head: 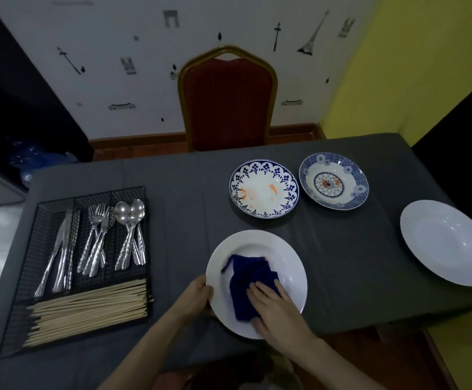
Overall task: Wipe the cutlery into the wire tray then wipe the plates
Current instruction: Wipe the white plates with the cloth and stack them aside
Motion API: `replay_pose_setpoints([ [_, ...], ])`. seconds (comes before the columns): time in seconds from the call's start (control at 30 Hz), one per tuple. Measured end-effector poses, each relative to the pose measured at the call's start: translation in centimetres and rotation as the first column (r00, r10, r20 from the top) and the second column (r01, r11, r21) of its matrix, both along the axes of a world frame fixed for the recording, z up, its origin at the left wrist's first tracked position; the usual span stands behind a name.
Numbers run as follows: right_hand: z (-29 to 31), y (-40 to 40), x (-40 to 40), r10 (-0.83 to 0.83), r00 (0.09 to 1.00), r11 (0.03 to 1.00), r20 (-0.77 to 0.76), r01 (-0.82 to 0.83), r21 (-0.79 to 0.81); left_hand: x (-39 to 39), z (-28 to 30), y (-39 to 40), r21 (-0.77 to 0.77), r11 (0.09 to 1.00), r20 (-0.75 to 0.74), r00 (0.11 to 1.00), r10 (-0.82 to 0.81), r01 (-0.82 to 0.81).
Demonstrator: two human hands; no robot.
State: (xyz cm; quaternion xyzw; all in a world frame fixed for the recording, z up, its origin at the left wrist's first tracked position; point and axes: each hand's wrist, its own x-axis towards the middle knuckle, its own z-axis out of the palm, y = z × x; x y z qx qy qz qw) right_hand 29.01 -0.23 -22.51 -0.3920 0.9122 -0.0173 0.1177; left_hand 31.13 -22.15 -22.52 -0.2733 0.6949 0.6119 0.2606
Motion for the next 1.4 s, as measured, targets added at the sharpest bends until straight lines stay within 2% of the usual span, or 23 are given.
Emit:
replay_pose_setpoints([
  [0.23, -0.9, -4.4, -4.4, -0.025, 0.989, 0.991, -0.147, 0.045, 0.129, 0.4, 0.6, -0.2, 0.006, 1.0, 0.004, 1.0, -0.007, 0.007],
  [0.4, -0.4, -1.9, -6.1, 0.01, 0.978, 0.969, -0.209, 0.043, 0.244, 0.8, 0.2, 0.1, 0.019, 0.998, 0.007, 0.998, 0.06, -0.06],
  [0.57, 0.2, 1.4, -6.8, 0.03, 0.978, 0.967, -0.208, 0.024, 0.254, 0.9, 0.0, 0.5, 0.025, 0.992, 0.013, 0.992, 0.122, -0.122],
  [0.73, 1.6, 3.6, -4.4, -0.005, 0.986, 0.986, -0.168, 0.033, 0.164, 1.5, -0.2, 1.6, -0.023, 0.977, -0.081, 0.974, 0.21, -0.212],
  [0.83, 1.6, 4.4, -2.5, 0.056, 0.993, 0.992, -0.107, -0.043, 0.121, 1.5, -0.2, 1.9, -0.002, 0.973, -0.081, 0.969, 0.231, -0.232],
  [0.93, 0.4, 2.4, -1.3, 0.17, 0.984, 0.982, -0.051, -0.165, 0.093, 1.3, -0.2, 1.6, 0.009, 0.979, -0.037, 0.978, 0.206, -0.206],
  [1.03, -0.6, -1.8, -1.7, 0.157, 0.988, 0.987, -0.016, -0.156, 0.05, 1.2, 0.0, 1.6, 0.022, 0.98, -0.01, 0.981, 0.196, -0.196],
  [1.17, -0.2, -5.1, -4.0, 0.079, 0.995, 0.98, -0.066, -0.066, 0.186, 1.0, 0.5, 1.5, 0.009, 0.982, 0.009, 0.982, 0.188, -0.188],
  [1.2, -0.2, -5.1, -4.4, 0.063, 0.994, 0.98, -0.093, -0.044, 0.194, 0.9, 0.5, 1.5, -0.003, 0.981, 0.005, 0.981, 0.192, -0.192],
  [1.33, -0.3, -3.9, -5.7, 0.033, 0.999, 0.972, -0.03, -0.025, 0.234, 1.4, 0.4, 2.2, 0.037, 0.958, -0.01, 0.959, 0.284, -0.284],
  [1.4, 0.6, -2.3, -6.8, 0.023, 0.996, 0.973, -0.083, -0.003, 0.232, 1.6, 0.6, 2.5, 0.058, 0.939, -0.029, 0.94, 0.341, -0.339],
])
